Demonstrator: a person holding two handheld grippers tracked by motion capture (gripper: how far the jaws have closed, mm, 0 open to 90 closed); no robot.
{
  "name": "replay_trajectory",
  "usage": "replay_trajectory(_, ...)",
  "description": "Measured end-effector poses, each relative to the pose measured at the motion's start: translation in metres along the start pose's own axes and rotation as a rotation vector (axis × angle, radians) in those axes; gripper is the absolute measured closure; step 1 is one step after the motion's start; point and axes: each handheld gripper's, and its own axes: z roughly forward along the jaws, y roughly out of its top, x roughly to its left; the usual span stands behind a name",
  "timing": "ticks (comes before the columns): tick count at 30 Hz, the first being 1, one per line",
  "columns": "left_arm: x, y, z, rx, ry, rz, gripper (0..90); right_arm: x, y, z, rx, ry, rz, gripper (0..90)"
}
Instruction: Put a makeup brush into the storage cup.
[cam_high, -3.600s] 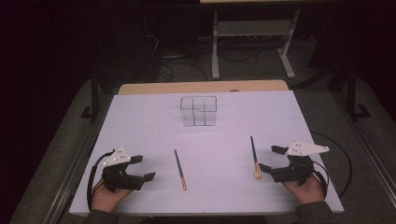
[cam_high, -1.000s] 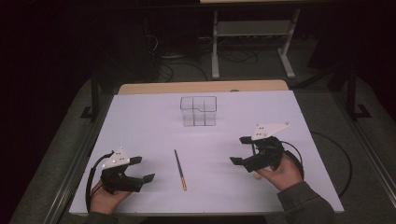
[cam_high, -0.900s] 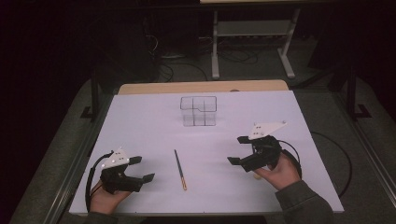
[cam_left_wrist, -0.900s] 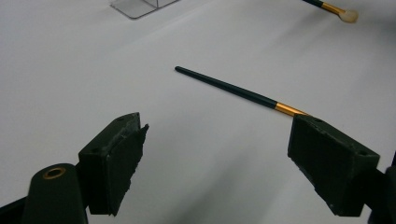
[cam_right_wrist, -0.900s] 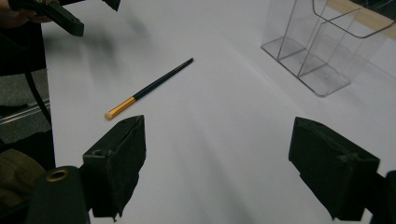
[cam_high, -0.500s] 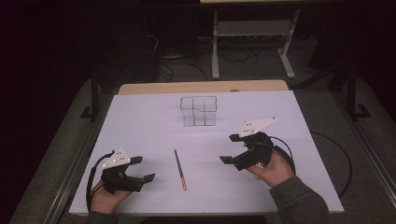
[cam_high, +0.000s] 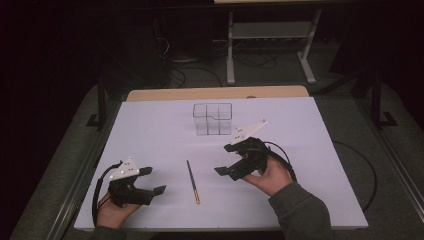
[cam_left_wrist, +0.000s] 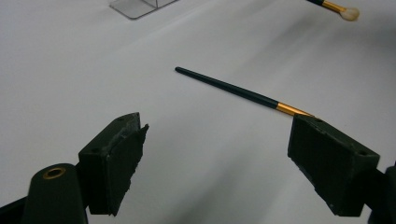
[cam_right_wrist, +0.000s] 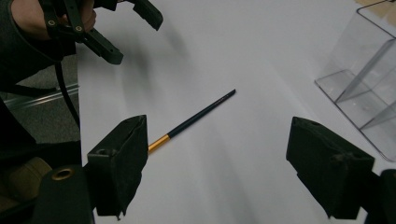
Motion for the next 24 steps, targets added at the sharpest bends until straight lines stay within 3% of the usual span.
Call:
replay_trajectory(6,0.000,0.001,0.001,-0.003,-0.001,-0.002,17.3,0.000,0.009,0.015,0.020,0.018,-0.002,20.4)
replay_trajectory(17,-0.002,0.001,0.001,-0.005,-0.005,-0.011,17.3,0.002,0.017,0.026,0.040,0.018,0.007,23.3)
replay_trajectory(24,-0.001,0.000,0.003,0.007,-0.005,0.003,17.3,0.002,0.018,0.038,0.058,0.031,0.019,22.8)
